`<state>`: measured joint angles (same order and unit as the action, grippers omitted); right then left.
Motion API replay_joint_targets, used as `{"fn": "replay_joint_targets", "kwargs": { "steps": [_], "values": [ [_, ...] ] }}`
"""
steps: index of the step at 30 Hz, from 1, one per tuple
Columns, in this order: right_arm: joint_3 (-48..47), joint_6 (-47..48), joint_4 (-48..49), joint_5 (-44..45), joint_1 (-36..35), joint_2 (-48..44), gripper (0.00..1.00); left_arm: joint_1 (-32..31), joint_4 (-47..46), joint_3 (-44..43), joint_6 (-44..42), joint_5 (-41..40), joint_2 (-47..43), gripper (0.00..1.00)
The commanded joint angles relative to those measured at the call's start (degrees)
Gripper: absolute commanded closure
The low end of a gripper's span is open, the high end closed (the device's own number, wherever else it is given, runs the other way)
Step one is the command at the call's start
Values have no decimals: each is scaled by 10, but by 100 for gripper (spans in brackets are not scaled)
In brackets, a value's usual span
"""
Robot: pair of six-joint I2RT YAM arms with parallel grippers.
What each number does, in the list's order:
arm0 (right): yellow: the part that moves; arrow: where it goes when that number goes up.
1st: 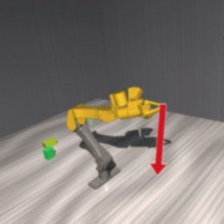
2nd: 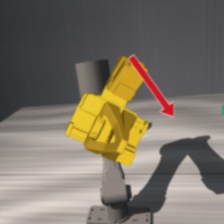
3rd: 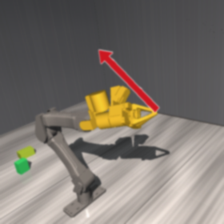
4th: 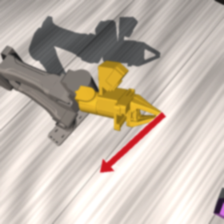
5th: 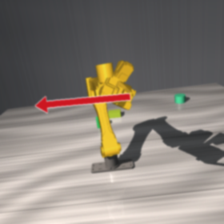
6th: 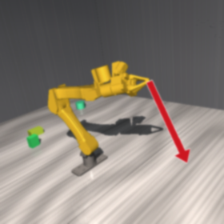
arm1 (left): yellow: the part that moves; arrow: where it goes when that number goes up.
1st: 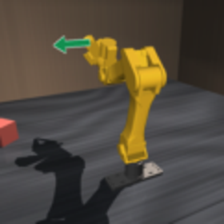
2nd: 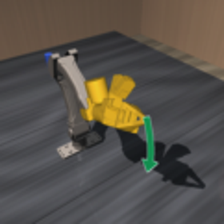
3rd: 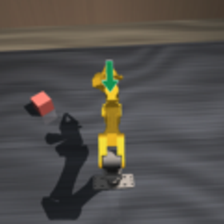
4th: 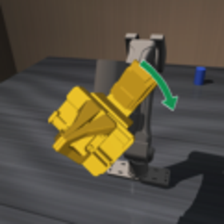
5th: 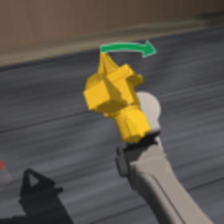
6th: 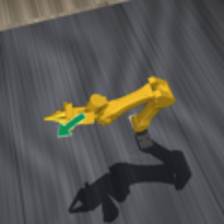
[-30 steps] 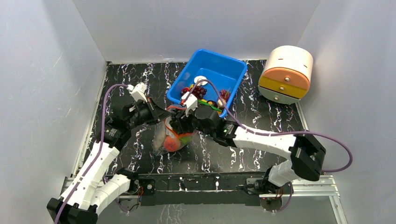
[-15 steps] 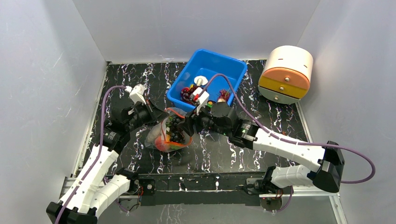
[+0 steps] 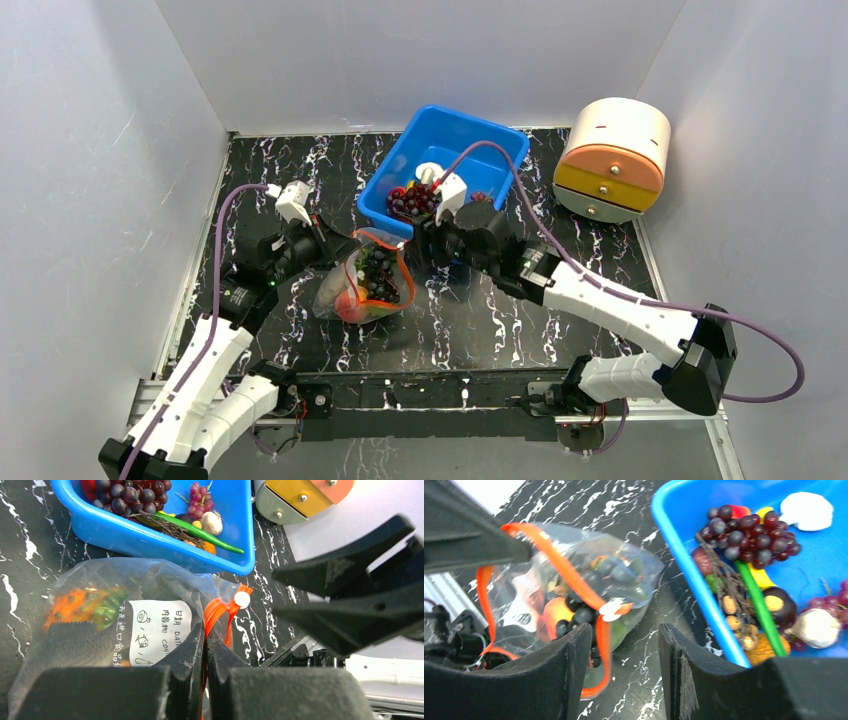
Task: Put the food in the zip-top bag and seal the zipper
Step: Place the fake fruit in the zipper food storage bag, then pick up the fake vegetable from the bin.
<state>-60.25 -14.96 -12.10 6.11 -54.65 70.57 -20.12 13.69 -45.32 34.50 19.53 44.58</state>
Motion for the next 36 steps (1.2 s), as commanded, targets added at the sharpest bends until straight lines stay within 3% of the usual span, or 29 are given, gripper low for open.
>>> {"fn": "replay_joint_targets", "kwargs": {
  "steps": [1, 10, 18, 22, 29, 36],
  "values": [
    [-83, -2, -40, 17, 60, 19, 52, -2, -20, -9, -52, -13, -19, 100],
    [-201, 64, -180, 58, 154, 132, 58, -2, -8, 0, -136, -33, -32, 100],
    [-260, 88, -209, 115, 185, 215, 59, -3, -8, 34, -169, -29, -52, 100],
    [-281, 85, -181, 108, 200, 262, 59, -2, -23, 52, -165, -20, -62, 100],
    [-304, 0, -63, 73, 222, 344, 57, -2, -17, 48, -182, -23, -53, 100],
    [-340, -147, -6, 55, 234, 424, 41, -2, -23, 50, -182, -23, -54, 100]
  ]
}}
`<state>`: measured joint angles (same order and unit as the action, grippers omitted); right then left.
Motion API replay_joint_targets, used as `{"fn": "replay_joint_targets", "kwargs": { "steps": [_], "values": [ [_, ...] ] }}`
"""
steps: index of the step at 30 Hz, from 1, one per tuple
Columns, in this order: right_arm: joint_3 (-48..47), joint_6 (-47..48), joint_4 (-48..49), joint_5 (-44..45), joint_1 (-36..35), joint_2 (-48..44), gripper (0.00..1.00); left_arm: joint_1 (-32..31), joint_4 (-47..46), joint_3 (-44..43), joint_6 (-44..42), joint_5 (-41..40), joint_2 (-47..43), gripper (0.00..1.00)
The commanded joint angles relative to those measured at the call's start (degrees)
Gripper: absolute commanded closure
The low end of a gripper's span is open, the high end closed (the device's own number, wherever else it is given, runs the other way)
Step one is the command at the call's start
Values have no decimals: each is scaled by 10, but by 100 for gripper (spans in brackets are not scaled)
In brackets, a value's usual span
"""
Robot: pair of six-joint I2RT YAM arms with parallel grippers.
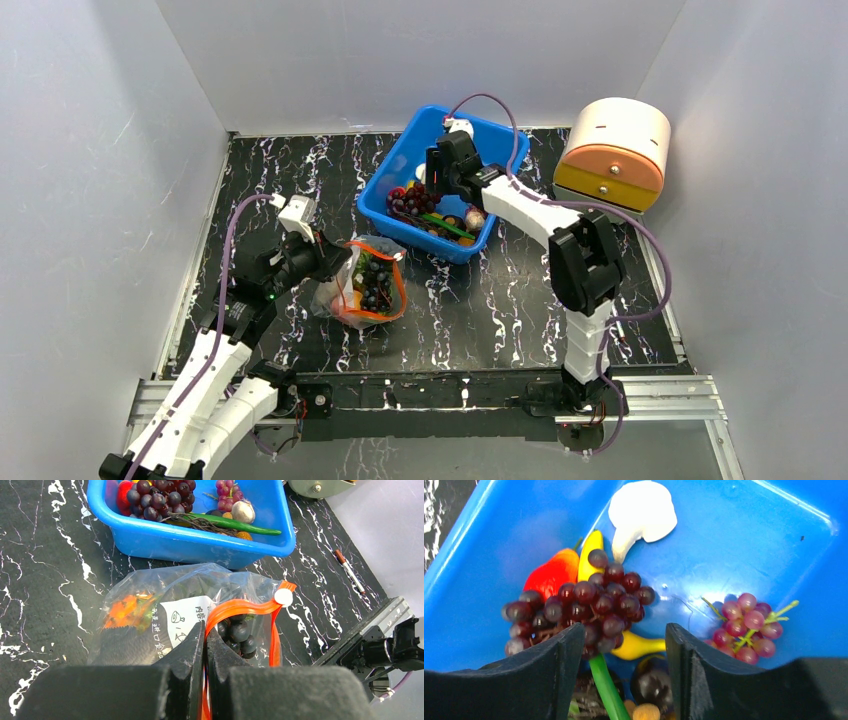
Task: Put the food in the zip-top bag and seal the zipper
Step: Pick up the fake vegetable from the bin.
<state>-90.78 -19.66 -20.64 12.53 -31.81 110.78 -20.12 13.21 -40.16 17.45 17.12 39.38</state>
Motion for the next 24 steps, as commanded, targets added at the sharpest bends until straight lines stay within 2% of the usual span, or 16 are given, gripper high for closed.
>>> {"fn": "replay_joint_targets", "kwargs": {
  "steps": [1, 5, 10, 14, 18, 24],
  "values": [
    [-40, -111, 83, -11, 8, 33, 39, -2, -17, -2, -13, 0, -2, 100],
    [-78, -104, 106, 11, 9, 76, 38, -2, -17, -3, -15, 1, -4, 100],
    [-92, 10, 166, 25, 9, 106, 42, -2, -15, -3, -16, 2, -12, 100],
    [-130, 82, 135, 55, 9, 140, 43, -2, -14, -2, -16, -4, -18, 100],
    [-169, 133, 115, 43, 10, 171, 43, -3, -20, -3, -14, -3, -17, 100],
    [-267, 129, 48, -18, 17, 237, 43, -2, -17, -2, -15, -2, -15, 100]
  ]
}}
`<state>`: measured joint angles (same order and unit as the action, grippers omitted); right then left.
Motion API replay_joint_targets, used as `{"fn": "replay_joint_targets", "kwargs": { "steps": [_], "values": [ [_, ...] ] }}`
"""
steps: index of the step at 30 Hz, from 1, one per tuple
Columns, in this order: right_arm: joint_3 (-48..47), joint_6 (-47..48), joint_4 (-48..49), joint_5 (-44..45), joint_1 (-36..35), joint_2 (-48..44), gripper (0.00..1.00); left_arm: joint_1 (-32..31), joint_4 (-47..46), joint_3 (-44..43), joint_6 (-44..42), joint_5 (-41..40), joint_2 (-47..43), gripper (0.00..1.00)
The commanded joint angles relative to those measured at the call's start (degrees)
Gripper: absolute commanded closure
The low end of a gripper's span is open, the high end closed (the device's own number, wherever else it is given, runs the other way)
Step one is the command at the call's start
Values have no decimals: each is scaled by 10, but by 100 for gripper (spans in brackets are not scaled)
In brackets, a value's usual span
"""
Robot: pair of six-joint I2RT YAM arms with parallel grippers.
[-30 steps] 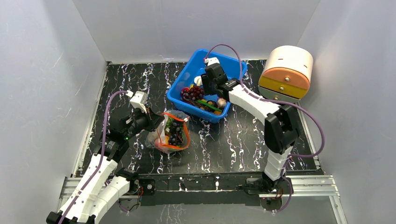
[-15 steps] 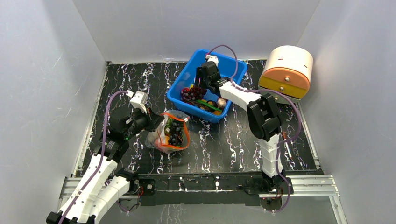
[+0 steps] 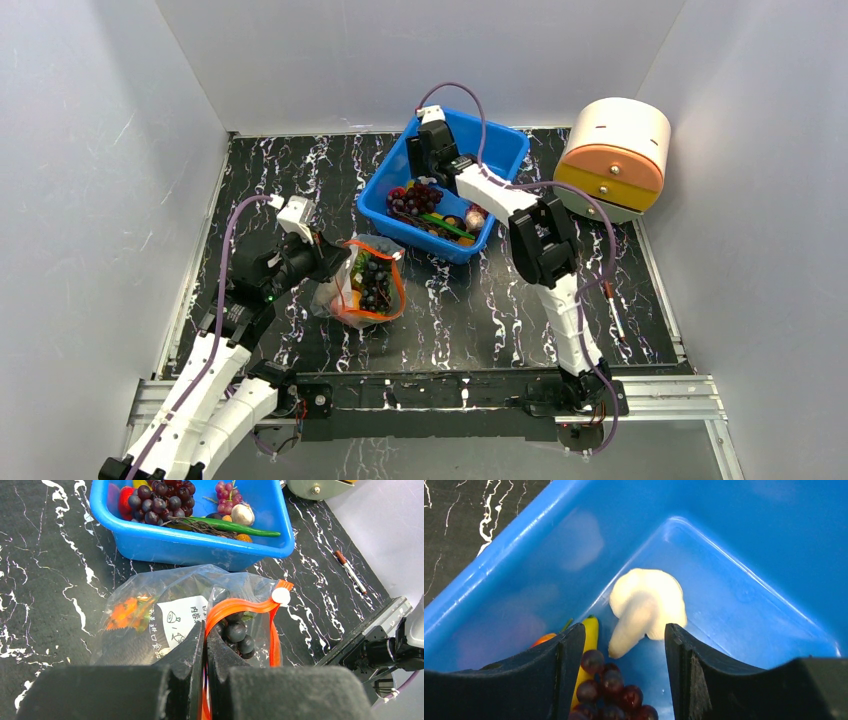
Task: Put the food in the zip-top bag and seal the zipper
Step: Pick up the fake vegetable from the bin.
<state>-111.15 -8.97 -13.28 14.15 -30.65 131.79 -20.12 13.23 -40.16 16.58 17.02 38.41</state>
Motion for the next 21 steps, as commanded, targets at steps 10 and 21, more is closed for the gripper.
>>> {"fn": "replay_joint_targets", "kwargs": {
  "steps": [10, 21],
  "values": [
    [-102, 39, -86, 18, 17, 70, 49, -3, -15, -2, -8, -8, -4, 100],
    [-79, 59, -46, 31, 36, 46, 85, -2, -12, -2, -8, -10, -3, 100]
  ]
}}
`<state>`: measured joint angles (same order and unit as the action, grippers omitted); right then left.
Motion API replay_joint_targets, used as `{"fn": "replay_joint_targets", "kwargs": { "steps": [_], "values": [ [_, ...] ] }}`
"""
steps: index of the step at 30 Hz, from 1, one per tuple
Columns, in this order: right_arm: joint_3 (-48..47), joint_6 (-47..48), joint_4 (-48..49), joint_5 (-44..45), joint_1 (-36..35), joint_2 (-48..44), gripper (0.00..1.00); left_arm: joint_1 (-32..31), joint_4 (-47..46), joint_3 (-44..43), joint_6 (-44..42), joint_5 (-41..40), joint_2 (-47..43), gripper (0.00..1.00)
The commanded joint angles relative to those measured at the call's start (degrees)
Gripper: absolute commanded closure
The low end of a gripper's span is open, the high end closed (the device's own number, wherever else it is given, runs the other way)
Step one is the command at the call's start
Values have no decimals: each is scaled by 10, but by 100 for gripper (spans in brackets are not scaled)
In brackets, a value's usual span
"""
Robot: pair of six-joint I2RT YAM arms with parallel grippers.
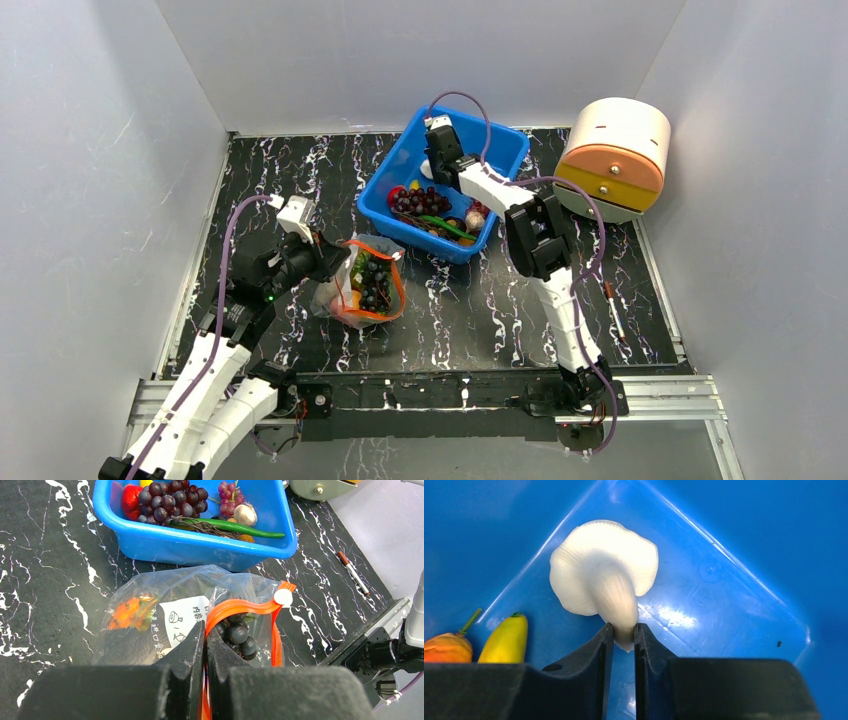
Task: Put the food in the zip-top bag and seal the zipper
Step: Pick up the fake vegetable from the bin.
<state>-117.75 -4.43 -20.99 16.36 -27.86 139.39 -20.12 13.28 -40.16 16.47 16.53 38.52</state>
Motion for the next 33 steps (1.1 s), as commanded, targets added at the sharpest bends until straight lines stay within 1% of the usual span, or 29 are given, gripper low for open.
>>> {"fn": "replay_joint_targets", "kwargs": {
  "steps": [1, 9, 12, 16, 21, 24, 28, 33],
  "values": [
    [-12, 14, 33, 9, 9, -32, 86, -2, -13, -2, -7, -5, -4, 100],
    [5, -5, 38, 0, 9, -58, 100, -2, -14, -1, -6, -4, -1, 100],
    [22, -14, 36, 4, 8, -78, 100, -2, -11, -2, -5, -9, 0, 100],
    [65, -16, 49, 8, 8, -126, 100, -2, -8, -3, 3, -24, -3, 100],
    [93, -14, 25, -6, 8, -180, 100, -2, -12, -7, 31, -40, -7, 100],
    [126, -12, 18, -18, 8, -226, 100, -2, -13, -13, 58, -47, -3, 100],
    [182, -23, 7, -61, 8, -296, 100, -3, -12, -35, 88, -51, 12, 100],
    [223, -38, -32, -137, 8, -370, 100, -2, 16, -79, 116, -92, 39, 100]
  ]
}}
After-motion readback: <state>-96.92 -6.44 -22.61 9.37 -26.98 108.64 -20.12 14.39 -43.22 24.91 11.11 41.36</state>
